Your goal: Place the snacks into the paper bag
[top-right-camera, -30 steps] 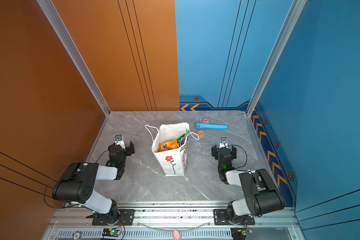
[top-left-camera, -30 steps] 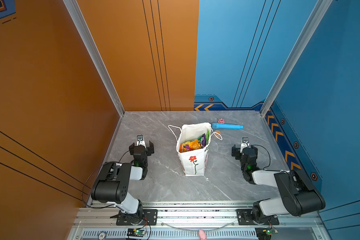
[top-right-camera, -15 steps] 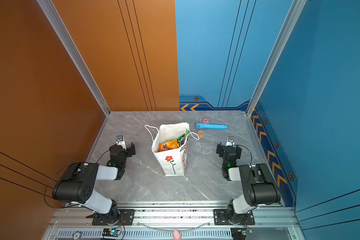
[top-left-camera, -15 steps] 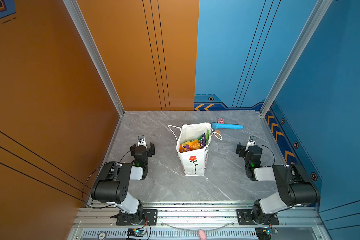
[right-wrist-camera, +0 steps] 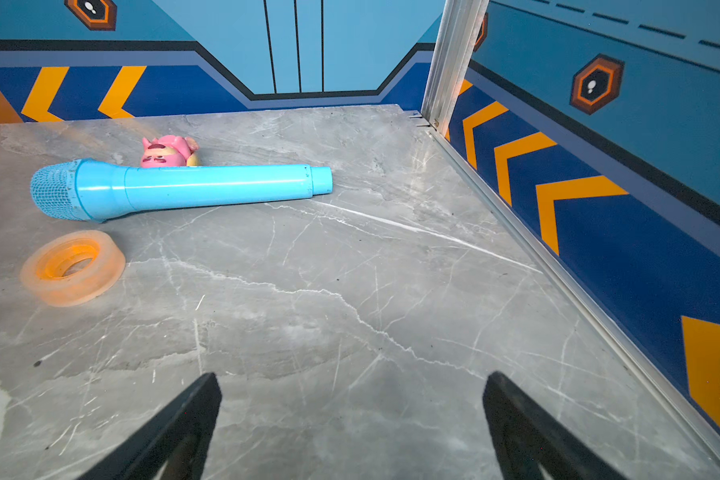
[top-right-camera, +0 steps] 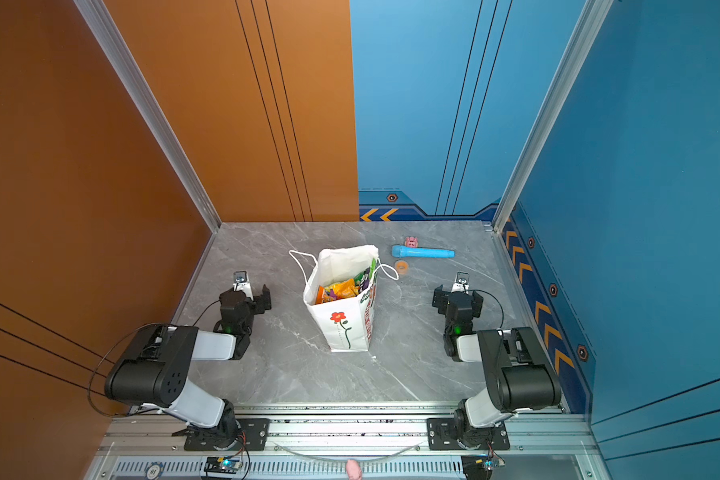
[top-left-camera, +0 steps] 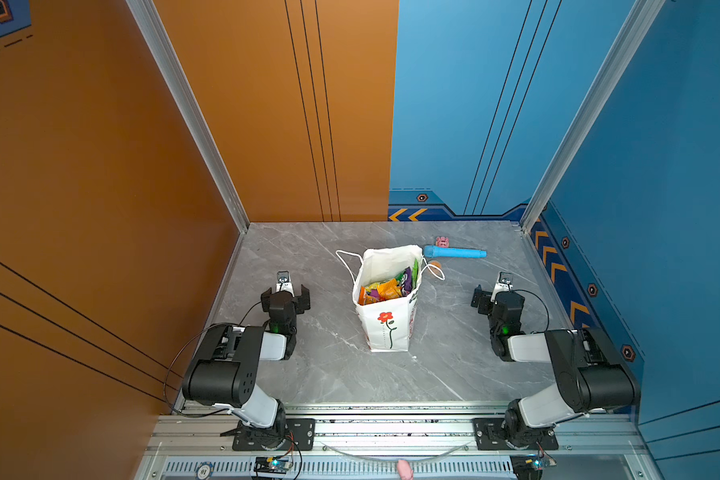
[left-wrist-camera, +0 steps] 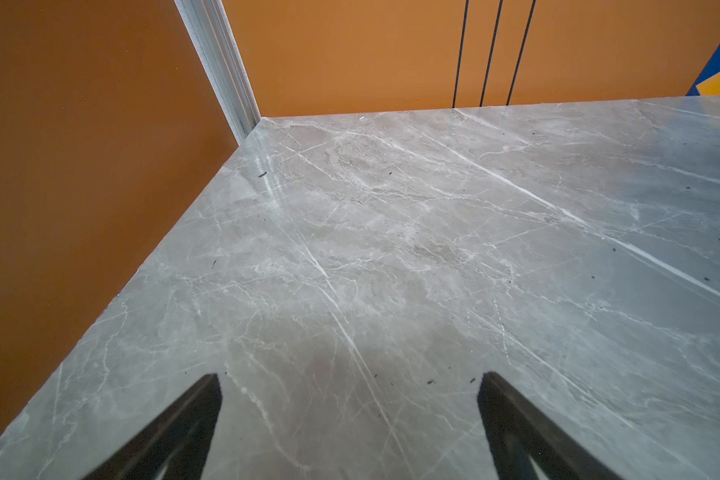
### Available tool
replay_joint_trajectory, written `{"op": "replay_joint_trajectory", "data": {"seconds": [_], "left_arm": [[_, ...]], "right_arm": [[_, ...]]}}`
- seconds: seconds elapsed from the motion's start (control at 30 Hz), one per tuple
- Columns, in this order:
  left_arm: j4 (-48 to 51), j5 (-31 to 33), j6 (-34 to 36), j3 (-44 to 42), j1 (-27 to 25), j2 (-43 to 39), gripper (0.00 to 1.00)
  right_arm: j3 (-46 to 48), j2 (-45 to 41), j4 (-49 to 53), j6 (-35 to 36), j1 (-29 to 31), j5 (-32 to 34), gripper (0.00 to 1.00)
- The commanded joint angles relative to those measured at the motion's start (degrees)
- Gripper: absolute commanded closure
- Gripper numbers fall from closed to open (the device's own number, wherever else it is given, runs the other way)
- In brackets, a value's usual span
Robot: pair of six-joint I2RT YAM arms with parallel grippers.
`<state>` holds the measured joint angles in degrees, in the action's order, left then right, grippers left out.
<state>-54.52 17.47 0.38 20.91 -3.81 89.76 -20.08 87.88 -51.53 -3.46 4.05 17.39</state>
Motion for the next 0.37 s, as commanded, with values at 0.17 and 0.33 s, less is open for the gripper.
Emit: {"op": "replay_joint_trajectory", "data": {"seconds": [0.17, 0.33], "left_arm": [[-0.1, -0.5, -0.3, 0.0, -0.3, -0.1, 0.02], [0.0, -0.7, -0.2, -0.1, -0.2, -0.2, 0.02]], "right_arm": [[-1.2, -0.2, 0.8, -1.2, -0.6, -0.1, 0.00], [-0.6, -0.1, -0.1, -1.1, -0.4, 0.8, 0.00]]}}
